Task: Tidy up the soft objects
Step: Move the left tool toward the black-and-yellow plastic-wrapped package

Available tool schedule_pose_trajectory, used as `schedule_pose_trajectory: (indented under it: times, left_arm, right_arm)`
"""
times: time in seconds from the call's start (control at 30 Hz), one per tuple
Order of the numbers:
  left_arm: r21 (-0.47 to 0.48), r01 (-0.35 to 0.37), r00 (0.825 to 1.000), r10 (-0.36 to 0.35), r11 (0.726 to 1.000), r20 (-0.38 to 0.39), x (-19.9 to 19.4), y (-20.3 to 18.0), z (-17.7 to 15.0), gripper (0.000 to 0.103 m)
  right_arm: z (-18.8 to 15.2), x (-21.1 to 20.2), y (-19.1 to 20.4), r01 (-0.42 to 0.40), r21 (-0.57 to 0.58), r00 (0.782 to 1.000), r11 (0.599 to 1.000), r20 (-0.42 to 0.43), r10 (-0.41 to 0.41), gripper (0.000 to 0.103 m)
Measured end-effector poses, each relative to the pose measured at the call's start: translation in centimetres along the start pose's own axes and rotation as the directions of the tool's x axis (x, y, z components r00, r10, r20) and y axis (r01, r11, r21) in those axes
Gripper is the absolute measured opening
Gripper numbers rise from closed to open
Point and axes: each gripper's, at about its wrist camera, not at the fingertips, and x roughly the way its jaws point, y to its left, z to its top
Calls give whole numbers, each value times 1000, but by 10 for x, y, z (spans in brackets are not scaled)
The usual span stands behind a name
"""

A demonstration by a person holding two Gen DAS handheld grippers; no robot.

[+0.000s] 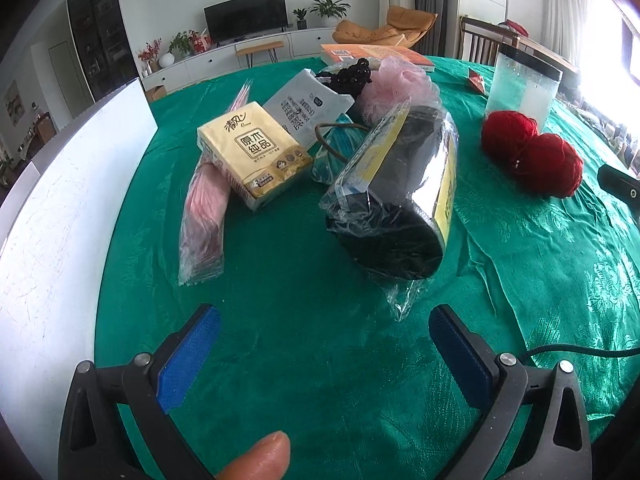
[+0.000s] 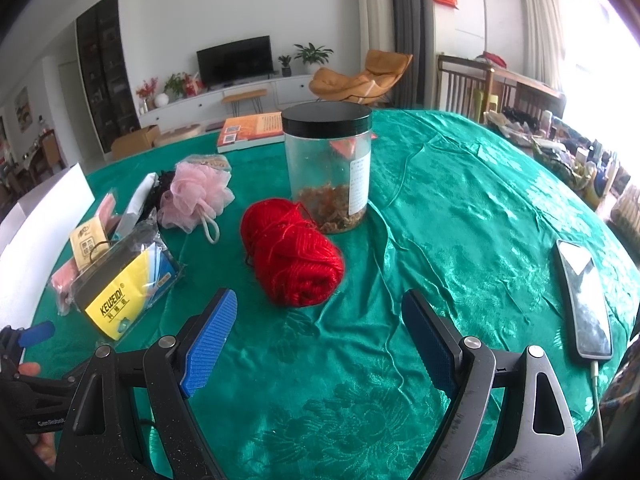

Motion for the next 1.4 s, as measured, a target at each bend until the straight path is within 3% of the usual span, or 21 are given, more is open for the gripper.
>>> schedule_pose_trajectory:
  times: [0.27, 1.03, 1.2, 1.4]
  left_arm:
    - [-45, 53, 998, -55, 998, -32, 11, 10, 0, 103]
    - [-10, 79, 997, -79, 997, -22, 18, 12, 8, 103]
    - [57, 136, 990, -134, 989, -36, 26, 16, 18, 103]
    - [57, 136, 991, -135, 989, -15, 25, 17, 17, 103]
  right_arm:
    - [1, 2, 0, -3, 2, 1000, 1000, -12, 3, 87]
    - [2, 5, -2, -9, 12, 1000, 1000, -25, 10, 87]
    - [2, 5, -2, -10, 13, 1000, 1000, -25, 10, 87]
    - [1, 6, -2, -11, 11, 999, 1000, -31, 11, 87]
